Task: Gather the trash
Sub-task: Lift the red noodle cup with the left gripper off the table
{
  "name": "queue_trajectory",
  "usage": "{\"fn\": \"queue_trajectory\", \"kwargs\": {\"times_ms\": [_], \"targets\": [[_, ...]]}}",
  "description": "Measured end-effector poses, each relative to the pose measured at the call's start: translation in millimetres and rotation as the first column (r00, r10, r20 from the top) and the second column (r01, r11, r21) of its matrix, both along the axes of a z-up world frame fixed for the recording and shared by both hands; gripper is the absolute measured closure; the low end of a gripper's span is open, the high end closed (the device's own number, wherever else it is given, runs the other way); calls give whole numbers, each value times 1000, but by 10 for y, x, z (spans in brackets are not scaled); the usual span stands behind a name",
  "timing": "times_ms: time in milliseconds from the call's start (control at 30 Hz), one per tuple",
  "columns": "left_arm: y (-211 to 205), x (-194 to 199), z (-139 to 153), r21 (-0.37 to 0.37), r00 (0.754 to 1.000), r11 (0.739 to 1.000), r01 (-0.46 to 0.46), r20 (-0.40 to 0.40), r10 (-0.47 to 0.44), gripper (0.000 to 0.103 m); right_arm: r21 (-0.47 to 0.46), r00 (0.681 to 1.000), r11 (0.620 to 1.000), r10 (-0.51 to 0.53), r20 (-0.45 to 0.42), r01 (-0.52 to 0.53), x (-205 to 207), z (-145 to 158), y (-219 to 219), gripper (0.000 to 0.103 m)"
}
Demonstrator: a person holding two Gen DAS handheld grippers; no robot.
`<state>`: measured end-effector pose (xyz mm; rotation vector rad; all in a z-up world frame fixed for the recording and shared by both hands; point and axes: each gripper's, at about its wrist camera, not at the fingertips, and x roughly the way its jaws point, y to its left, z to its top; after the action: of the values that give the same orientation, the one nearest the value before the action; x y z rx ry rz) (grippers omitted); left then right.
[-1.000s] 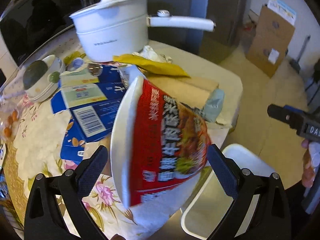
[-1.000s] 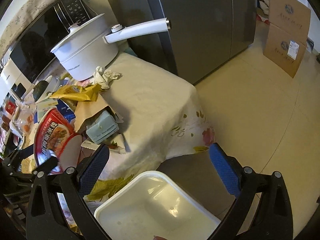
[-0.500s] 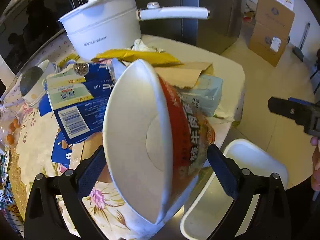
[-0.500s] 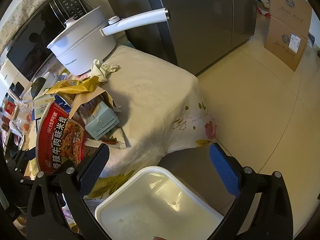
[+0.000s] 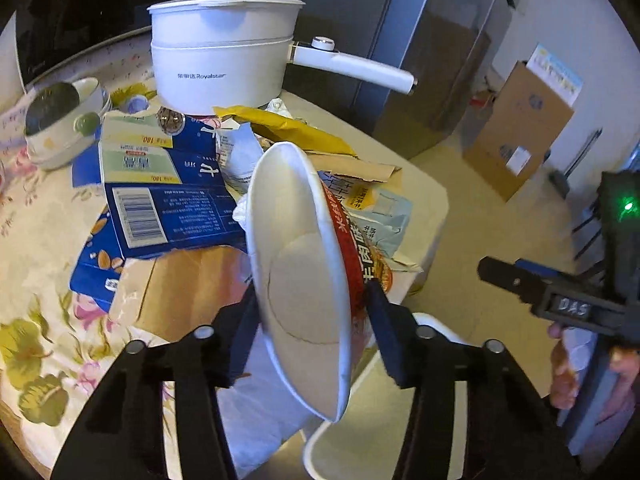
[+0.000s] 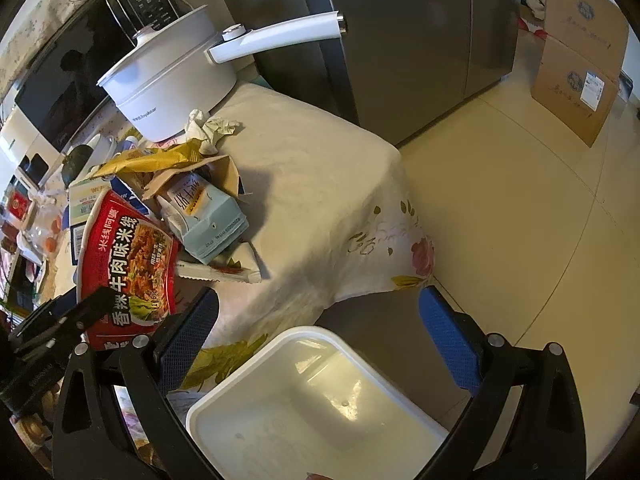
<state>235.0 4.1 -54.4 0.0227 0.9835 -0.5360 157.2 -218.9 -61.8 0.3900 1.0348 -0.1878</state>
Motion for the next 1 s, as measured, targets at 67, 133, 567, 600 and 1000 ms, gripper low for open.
{"fn": "queue_trajectory", "kwargs": {"times_ms": [67, 133, 567, 600, 1000], "targets": [[23, -19, -2, -25, 1000, 1000, -2, -4, 2, 58, 1, 1000, 1000, 2, -2, -2, 2, -8, 6, 7], [57, -49, 0, -54, 1000, 999, -5, -11, 5, 62, 3, 1000, 1000, 2, -1, -2, 2, -10, 7, 7], [414, -160, 192, -191, 994, 976, -105, 11, 109, 65, -3, 1000, 1000, 17, -5, -17, 12, -26, 53, 7], [462, -162, 221, -208, 992, 971, -117, 13, 122, 65, -12, 1000, 1000, 20, -2, -20, 13, -23, 68, 7], [1222, -91, 314, -393, 946, 863, -317, -67, 317, 66, -109, 995, 991, 78, 63, -71, 73, 61, 351, 7]]}}
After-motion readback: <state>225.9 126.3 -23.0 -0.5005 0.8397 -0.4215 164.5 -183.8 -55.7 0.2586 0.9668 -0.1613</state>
